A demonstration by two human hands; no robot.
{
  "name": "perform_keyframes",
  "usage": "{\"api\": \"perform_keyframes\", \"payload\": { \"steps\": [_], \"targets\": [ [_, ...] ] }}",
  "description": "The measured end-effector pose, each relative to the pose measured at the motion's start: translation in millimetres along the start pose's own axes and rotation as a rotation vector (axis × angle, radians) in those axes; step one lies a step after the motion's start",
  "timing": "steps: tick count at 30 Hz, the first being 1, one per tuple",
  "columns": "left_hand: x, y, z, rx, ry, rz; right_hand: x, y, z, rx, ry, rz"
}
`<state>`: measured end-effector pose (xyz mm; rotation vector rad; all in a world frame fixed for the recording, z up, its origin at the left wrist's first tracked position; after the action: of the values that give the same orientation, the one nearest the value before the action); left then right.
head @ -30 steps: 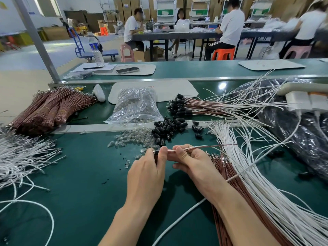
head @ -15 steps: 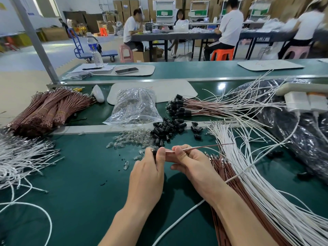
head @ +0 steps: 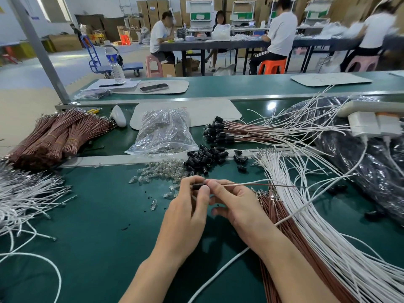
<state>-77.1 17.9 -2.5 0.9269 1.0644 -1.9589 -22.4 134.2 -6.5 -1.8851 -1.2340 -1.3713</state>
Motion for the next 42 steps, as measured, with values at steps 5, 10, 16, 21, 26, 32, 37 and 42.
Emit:
{"api": "perform_keyframes", "payload": {
  "steps": [5,10,16,21,26,32,37,42],
  "targets": [
    [0.6,0.6,5.7,-0.103,-0.298,0.005,0.2,1.0,-1.6,0.009,0.077,0.037],
    [-0.3,2.4,6.1,-0.109,-0.389,0.02,-1.4,3.4,-2.1,0.054,0.111,0.024],
    [-0.7,0.6,5.3,-0.144,-0.375,0.025,-4.3,2.1,-0.5,0.008,0.171,0.017],
    [-0.8,0.8,7.5,-0.195,-0.474,-0.005,-2.2,3.1,-1.0,-0.024,0.203,0.041],
    [-0.7,0.2,7.9,-0.193,-0.525,-0.002,-0.4,5.2,-2.7,-0.034,0.27,0.095],
    [5.5,-0.7,12.6,-0.172,-0.568,0.048,0.3,6.4,-1.4,0.006,0.29,0.119],
    [7.1,-2.1,13.0,-0.144,-0.608,0.052,-0.9,6.4,-2.4,0.045,0.296,0.114],
    [7.4,-2.7,13.4,-0.142,-0.525,0.057,-5.2,3.5,-0.8,0.04,0.233,0.044]
  ]
}}
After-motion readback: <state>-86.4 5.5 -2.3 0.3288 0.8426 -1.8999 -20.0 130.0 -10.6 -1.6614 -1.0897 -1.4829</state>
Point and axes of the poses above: each hand's wrist, its own y-axis away from the middle knuckle, its own z-axis out of the back of the hand, x = y × z, the point moved 5 cm from there along -y, towards the middle knuckle, and after that the axes turned 7 degrees about -x, right-handed, at the moved point
